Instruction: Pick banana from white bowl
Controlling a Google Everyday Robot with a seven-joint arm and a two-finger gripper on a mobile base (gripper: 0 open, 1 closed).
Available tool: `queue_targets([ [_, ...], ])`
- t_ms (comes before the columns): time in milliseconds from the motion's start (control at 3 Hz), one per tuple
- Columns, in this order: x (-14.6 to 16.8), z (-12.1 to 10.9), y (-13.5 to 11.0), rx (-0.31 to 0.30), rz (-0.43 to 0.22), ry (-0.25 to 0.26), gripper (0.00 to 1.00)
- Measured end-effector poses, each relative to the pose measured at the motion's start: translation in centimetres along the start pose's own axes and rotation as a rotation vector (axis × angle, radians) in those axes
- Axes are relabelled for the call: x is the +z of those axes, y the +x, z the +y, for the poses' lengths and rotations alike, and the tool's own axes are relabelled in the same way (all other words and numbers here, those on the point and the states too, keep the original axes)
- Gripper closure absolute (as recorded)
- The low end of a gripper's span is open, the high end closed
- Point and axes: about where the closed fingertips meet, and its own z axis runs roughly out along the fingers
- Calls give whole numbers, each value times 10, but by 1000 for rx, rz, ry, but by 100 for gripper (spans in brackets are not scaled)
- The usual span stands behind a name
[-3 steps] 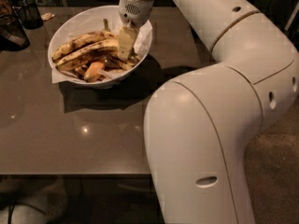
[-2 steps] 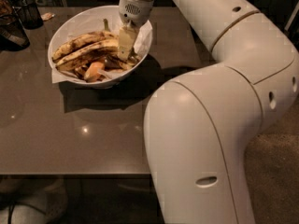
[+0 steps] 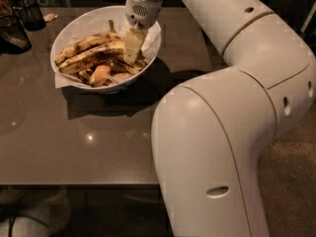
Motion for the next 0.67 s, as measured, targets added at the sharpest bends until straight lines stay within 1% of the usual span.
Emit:
queue_targets([
  [333, 5, -14, -15, -1, -46, 45, 0],
  [667, 5, -14, -15, -1, -46, 45, 0],
])
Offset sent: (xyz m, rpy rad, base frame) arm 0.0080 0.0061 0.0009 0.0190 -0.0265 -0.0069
